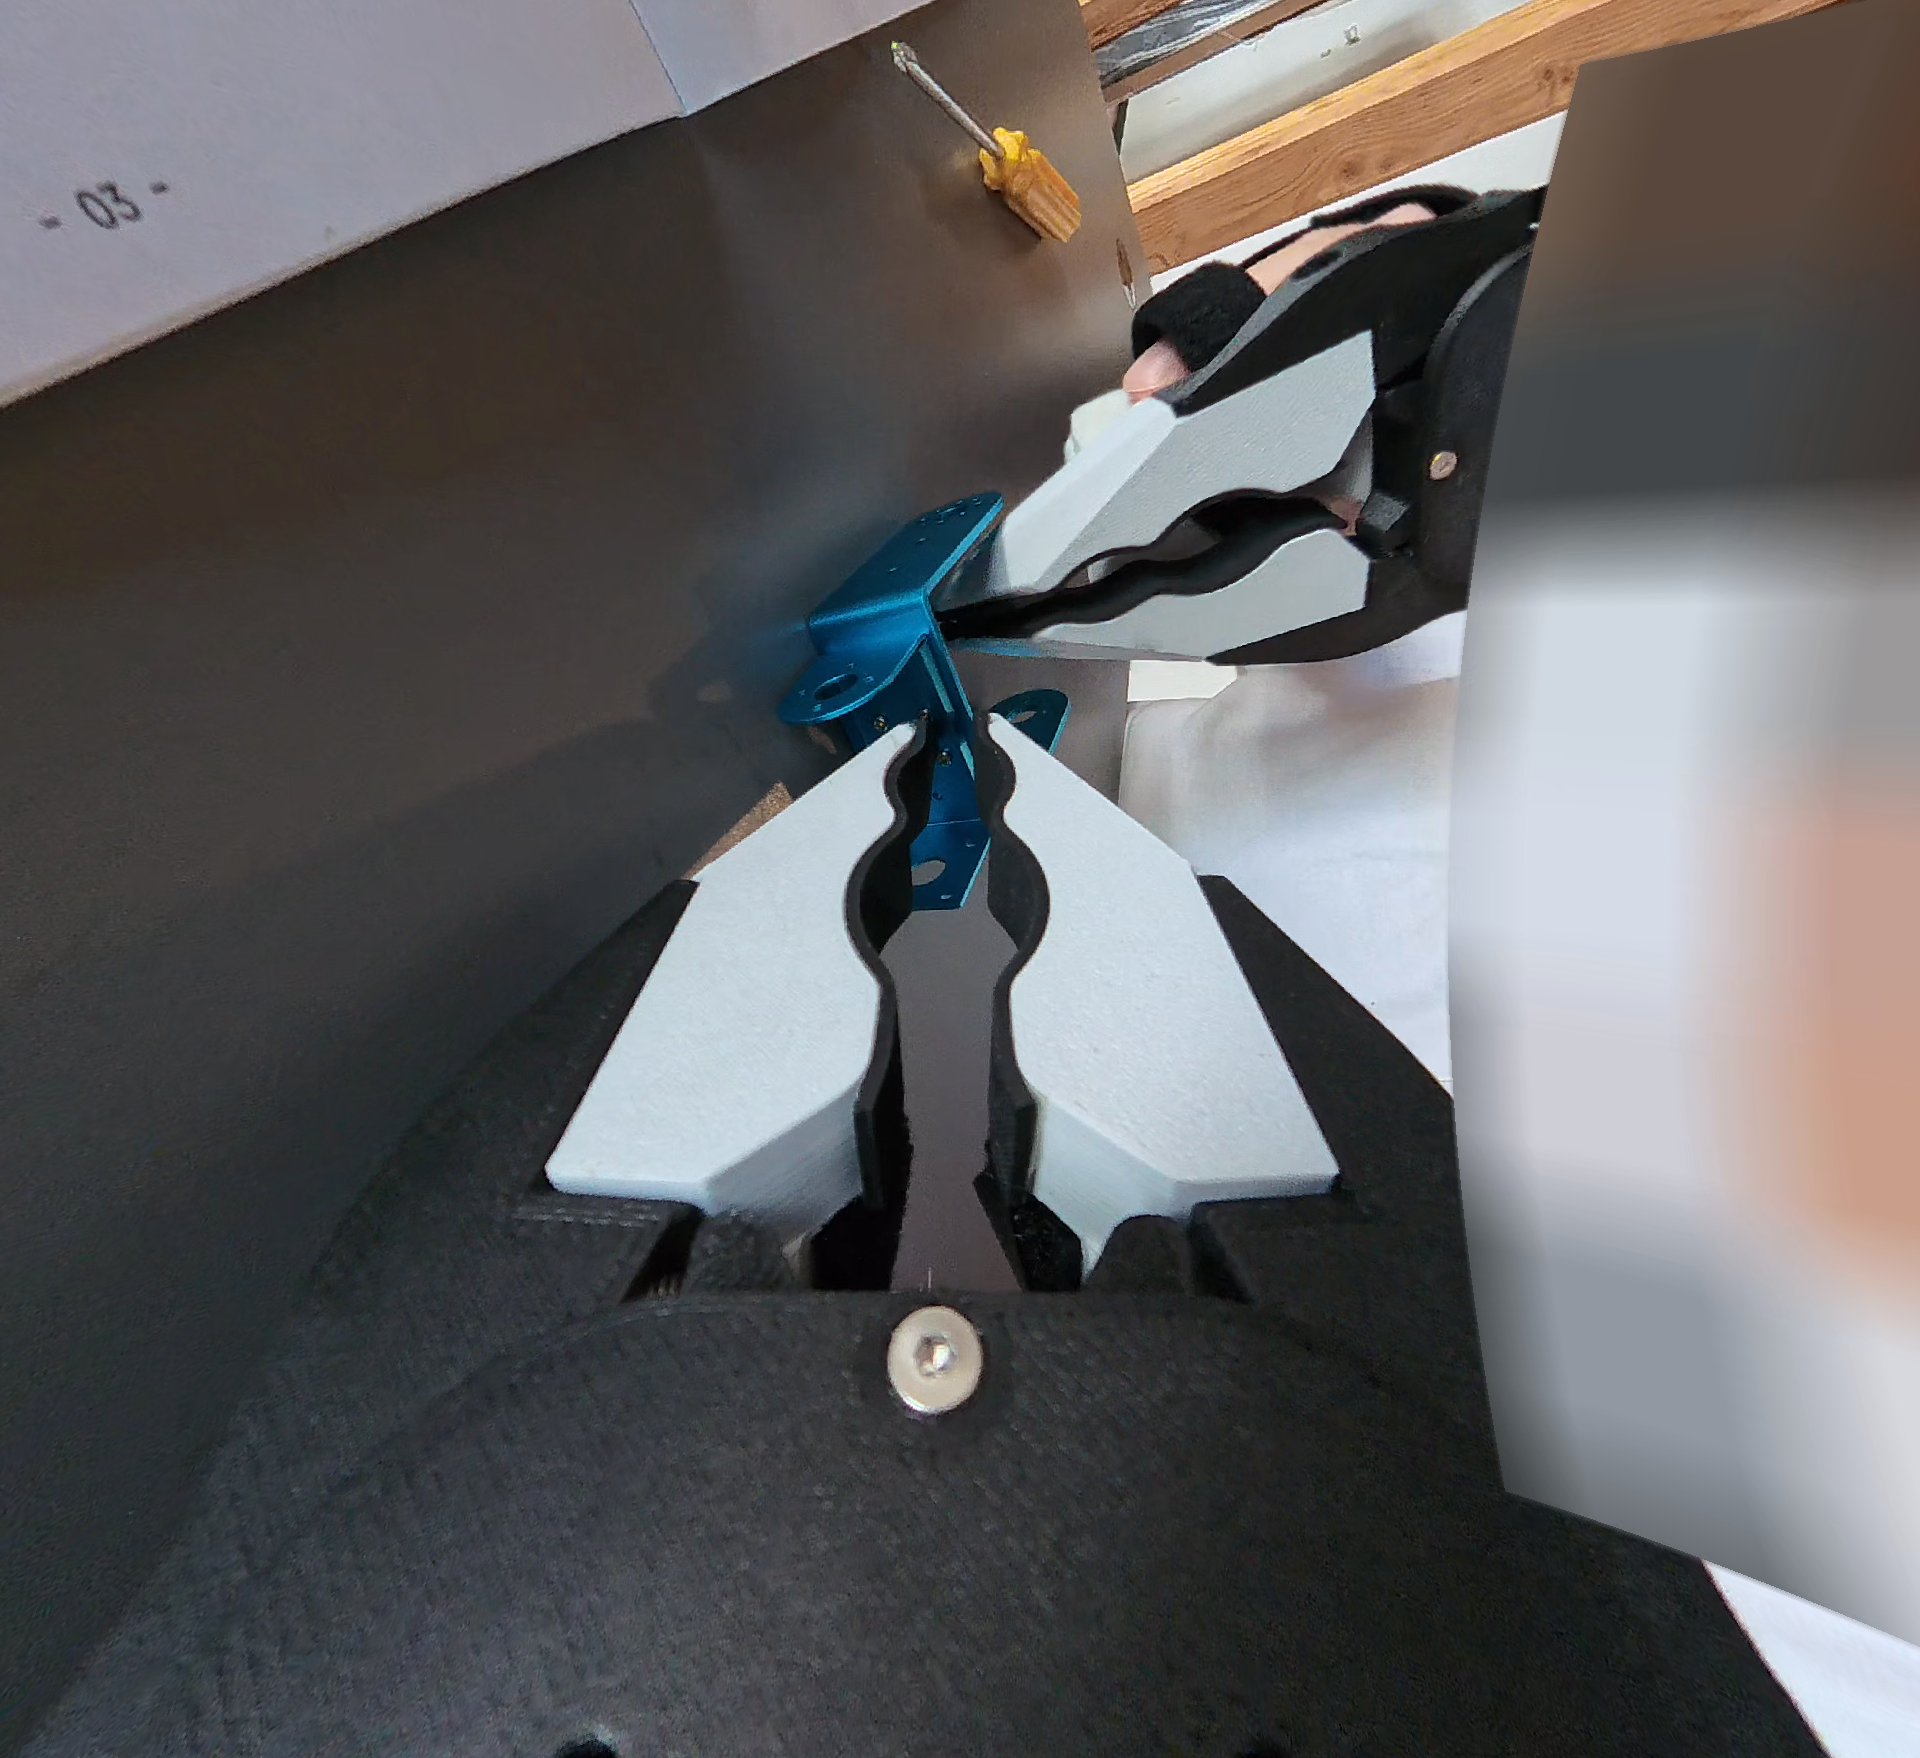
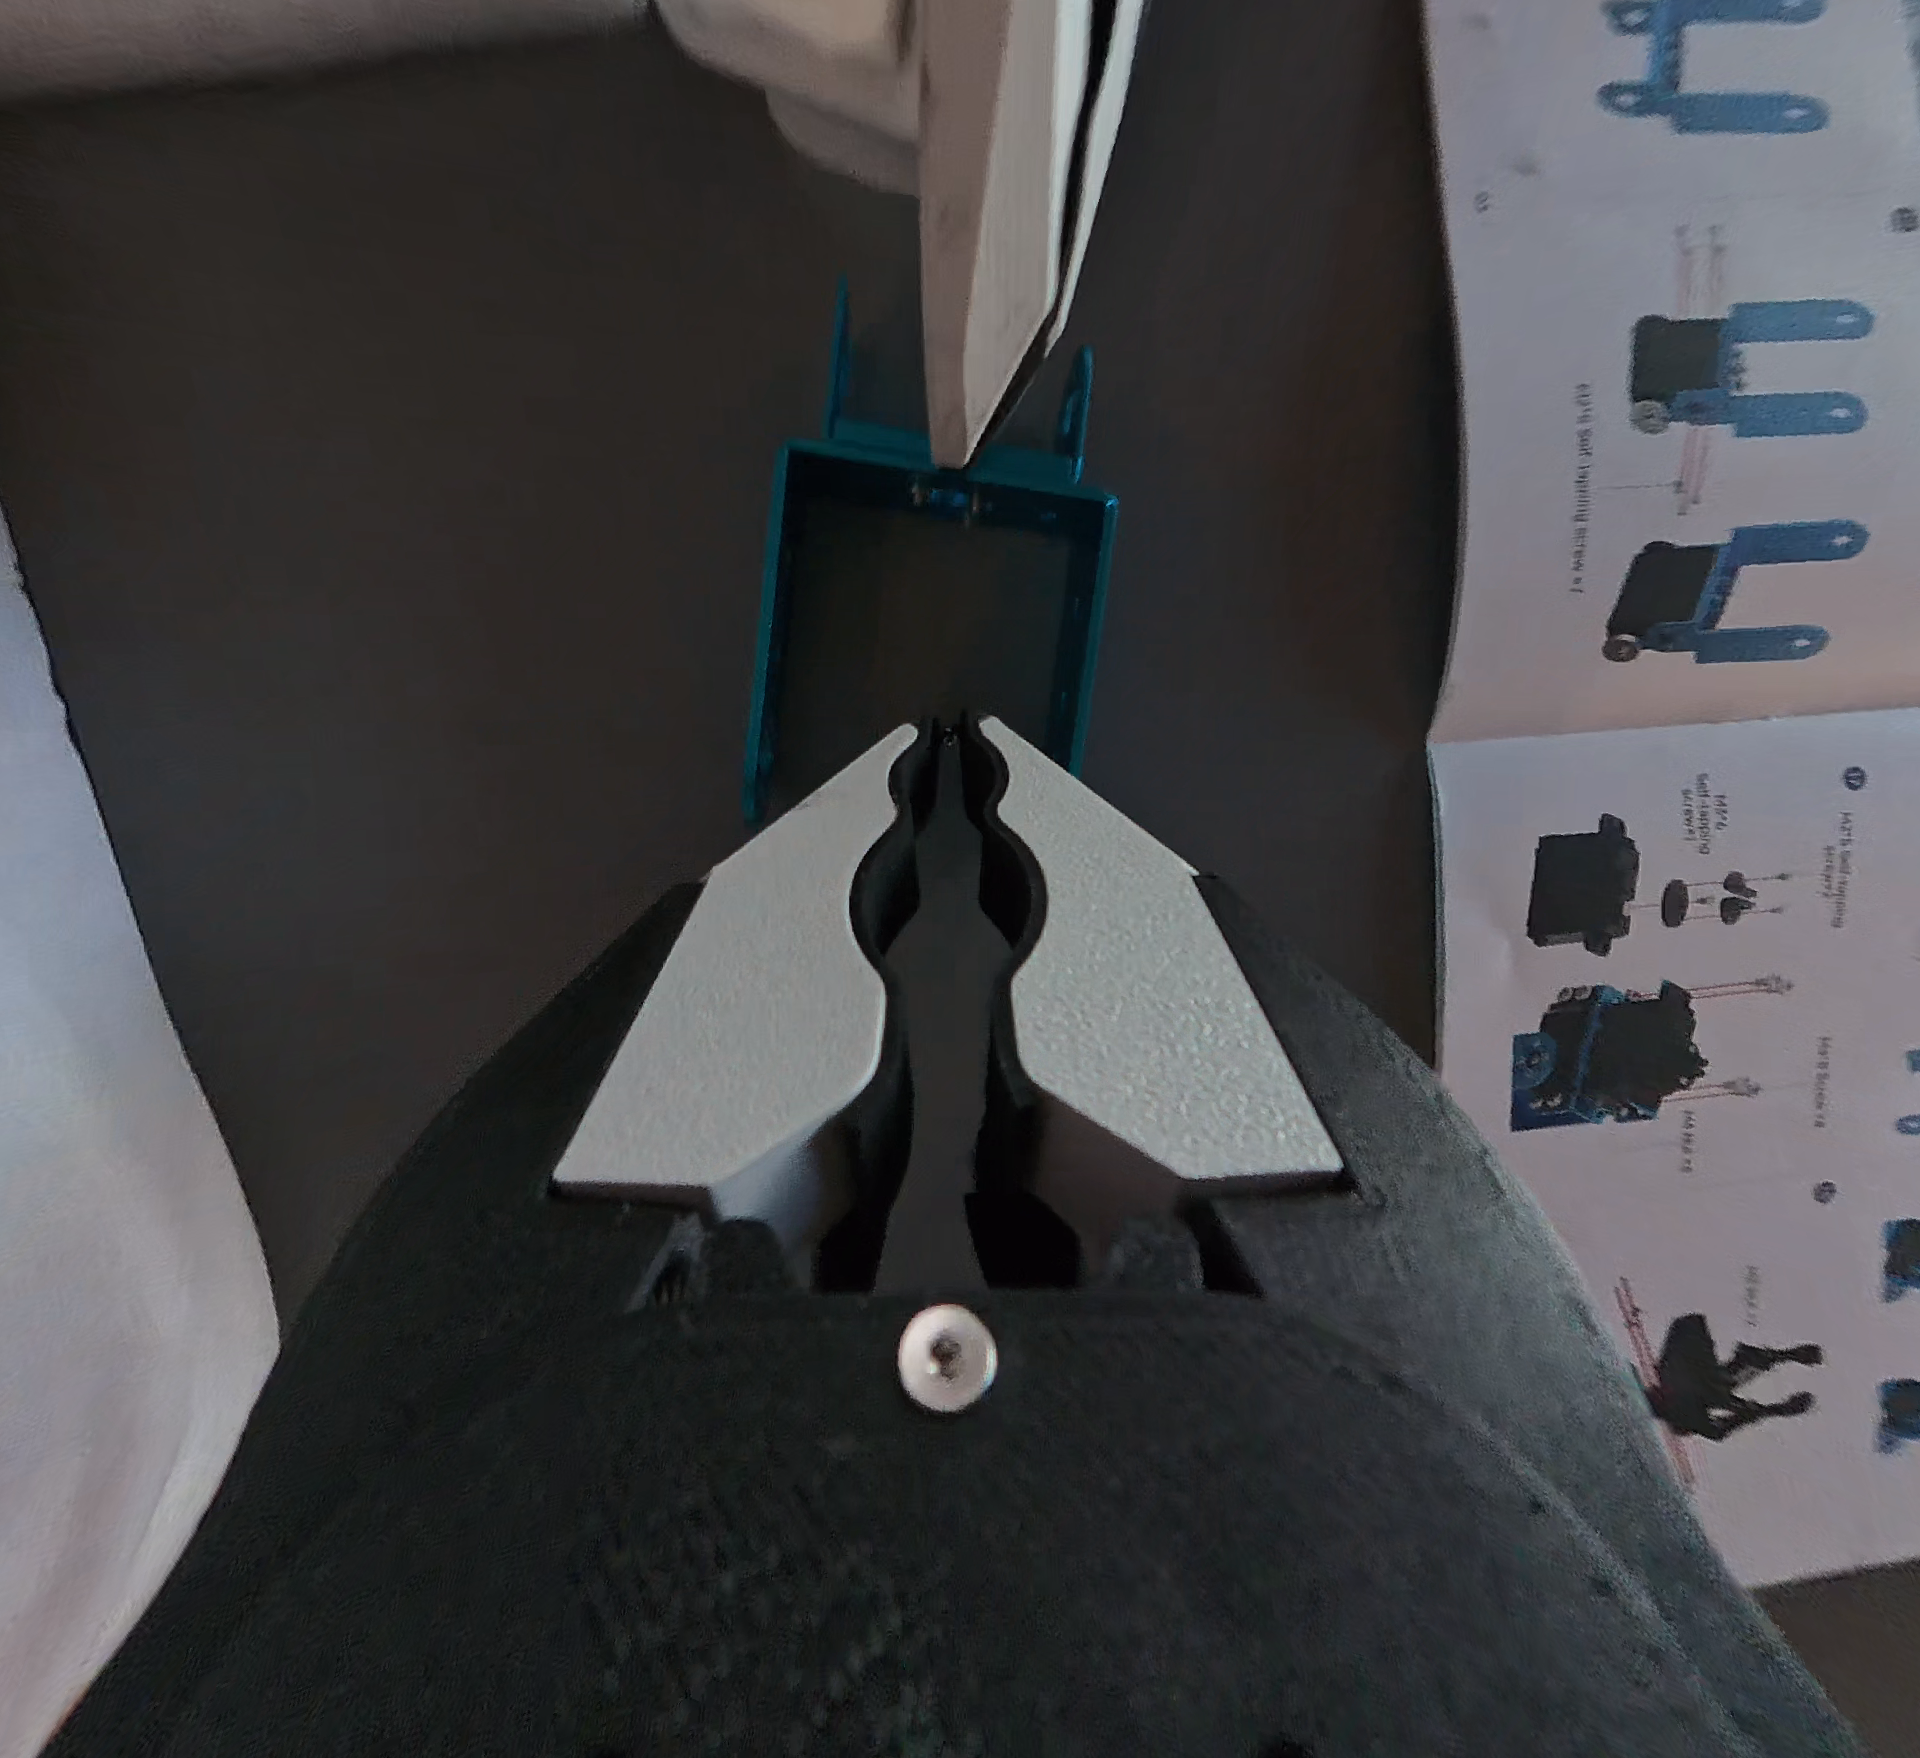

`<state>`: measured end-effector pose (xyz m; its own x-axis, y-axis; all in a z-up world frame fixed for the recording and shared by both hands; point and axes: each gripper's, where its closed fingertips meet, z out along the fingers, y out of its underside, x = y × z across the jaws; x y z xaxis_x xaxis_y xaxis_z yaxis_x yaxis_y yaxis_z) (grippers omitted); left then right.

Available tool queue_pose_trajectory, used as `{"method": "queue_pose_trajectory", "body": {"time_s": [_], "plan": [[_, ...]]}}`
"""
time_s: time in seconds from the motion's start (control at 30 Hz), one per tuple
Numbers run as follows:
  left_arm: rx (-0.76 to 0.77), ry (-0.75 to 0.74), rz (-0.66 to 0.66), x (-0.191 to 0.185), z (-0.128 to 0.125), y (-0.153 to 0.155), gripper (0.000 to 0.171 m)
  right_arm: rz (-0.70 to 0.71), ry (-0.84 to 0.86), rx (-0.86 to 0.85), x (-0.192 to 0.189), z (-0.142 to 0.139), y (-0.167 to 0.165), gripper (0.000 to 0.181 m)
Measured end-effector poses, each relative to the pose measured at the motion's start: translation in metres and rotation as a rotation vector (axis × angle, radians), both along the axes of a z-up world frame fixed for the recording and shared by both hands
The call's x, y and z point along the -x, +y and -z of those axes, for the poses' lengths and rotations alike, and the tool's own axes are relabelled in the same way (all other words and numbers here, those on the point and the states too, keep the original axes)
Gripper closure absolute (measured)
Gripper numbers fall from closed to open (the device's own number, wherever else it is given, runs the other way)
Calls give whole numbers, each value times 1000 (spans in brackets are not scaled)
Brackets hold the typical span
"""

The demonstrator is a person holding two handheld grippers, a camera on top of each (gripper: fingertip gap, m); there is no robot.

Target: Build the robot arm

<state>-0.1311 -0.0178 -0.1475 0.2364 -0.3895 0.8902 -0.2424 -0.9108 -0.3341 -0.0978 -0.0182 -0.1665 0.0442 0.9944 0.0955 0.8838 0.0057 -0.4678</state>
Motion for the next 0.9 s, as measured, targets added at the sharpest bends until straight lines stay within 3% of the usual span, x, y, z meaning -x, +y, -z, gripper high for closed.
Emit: {"method": "queue_pose_trajectory", "body": {"time_s": [0.27, 0.43, 0.6, 0.73, 0.9], "plan": [[-2, 3, 3, 0, 0, -1, 166, -44, -89, 42, -4, 3, -2, 166], [-1, 2, 3, 0, 0, -1, 166, -103, -49, 39, -3, -8, 0, 173], [-3, 6, 0, 0, 0, 0, 166, -230, -122, -92, -4, -2, 8, 174], [-2, 5, -4, -1, 0, 1, 166, -258, -115, -33, 1, -4, 8, 174], [-6, 9, -7, -1, 0, 2, 165, -148, -131, 143, 3, -4, 10, 174]]}}
